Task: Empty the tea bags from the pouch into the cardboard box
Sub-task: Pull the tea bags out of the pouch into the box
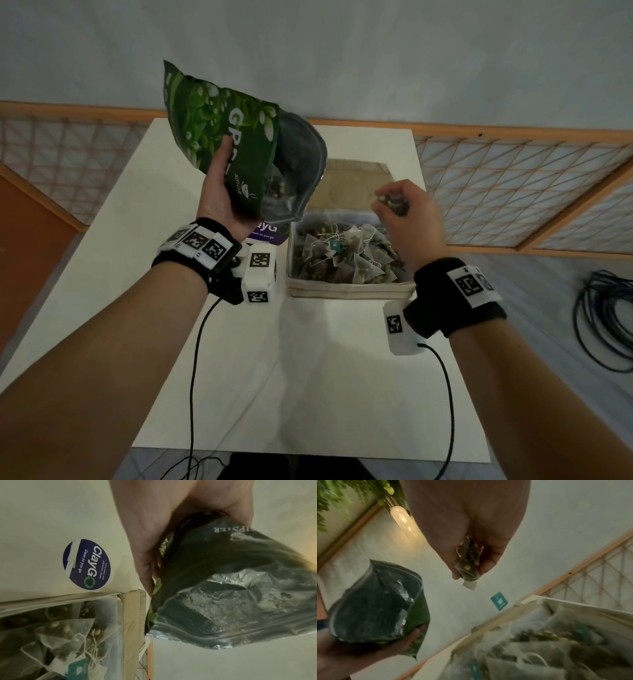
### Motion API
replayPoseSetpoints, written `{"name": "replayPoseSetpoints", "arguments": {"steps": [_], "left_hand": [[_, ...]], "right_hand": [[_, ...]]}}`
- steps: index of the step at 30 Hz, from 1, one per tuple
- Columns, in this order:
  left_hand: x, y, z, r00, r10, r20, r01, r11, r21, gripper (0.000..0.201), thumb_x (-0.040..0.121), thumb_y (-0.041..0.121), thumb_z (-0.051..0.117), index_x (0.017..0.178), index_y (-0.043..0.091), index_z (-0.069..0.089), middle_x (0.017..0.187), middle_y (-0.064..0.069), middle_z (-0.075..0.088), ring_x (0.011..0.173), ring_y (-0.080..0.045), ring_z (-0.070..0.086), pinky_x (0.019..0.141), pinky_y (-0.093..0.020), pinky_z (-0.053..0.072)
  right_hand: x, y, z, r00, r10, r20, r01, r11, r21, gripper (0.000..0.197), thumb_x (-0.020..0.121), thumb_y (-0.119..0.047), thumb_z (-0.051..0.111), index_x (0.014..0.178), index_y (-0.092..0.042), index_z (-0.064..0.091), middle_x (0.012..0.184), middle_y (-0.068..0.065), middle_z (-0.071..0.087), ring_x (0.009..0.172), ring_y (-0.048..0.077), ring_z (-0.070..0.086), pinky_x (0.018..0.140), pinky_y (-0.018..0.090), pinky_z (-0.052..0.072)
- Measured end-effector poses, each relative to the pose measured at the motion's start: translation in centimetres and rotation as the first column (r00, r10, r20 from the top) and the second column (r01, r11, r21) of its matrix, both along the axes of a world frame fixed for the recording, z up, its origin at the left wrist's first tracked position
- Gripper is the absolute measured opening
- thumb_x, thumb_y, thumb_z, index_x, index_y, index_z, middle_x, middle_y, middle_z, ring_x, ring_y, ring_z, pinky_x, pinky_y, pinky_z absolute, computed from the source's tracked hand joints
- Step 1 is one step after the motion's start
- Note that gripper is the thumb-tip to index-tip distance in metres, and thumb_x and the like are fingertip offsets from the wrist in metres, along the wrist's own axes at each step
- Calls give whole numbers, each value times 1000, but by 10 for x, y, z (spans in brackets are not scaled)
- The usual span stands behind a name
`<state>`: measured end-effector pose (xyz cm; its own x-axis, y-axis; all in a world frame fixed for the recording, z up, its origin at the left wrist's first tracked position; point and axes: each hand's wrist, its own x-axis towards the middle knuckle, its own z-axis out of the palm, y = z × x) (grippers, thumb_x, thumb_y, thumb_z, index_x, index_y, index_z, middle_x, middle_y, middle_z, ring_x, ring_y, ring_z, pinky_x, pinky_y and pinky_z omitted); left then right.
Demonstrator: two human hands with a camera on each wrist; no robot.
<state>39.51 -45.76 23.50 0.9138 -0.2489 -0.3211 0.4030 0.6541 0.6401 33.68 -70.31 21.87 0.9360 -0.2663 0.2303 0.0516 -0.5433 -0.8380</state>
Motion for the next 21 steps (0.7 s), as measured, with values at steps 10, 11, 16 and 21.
{"name": "replayPoseSetpoints", "arguments": {"steps": [10,11,16,21], "left_hand": [[-10,-5,1,1000,-16,-11,16,1000,-3,60,90,62,53,134,22,62,134,-13,66,122,-34,61,97,-54,54],[-10,-5,2,1000,-23,-8,23,1000,-4,60,90,62,52,134,22,61,134,-13,65,123,-34,61,98,-54,53],[-11,-4,4,999,-42,4,42,999,-4,65,88,64,53,138,22,58,138,-14,62,126,-36,58,103,-57,48],[-14,-10,8,997,-65,41,65,998,5,62,93,64,46,134,20,62,138,-13,62,130,-32,58,112,-53,42]], "right_hand": [[-8,7,-52,878,102,-468,-257,925,-281,42,90,-35,59,128,-17,55,132,7,51,120,25,49,105,34,38],[-8,10,-47,911,70,-407,-222,913,-341,39,90,-36,58,125,-19,58,130,7,53,120,26,49,105,38,38],[-7,50,21,978,79,194,-20,957,-289,15,88,-20,60,102,-19,65,100,-6,60,85,-1,44,82,11,38],[2,93,60,963,268,-4,-247,884,-397,36,90,-17,57,125,-20,55,122,-1,59,97,9,60,78,12,45]]}}
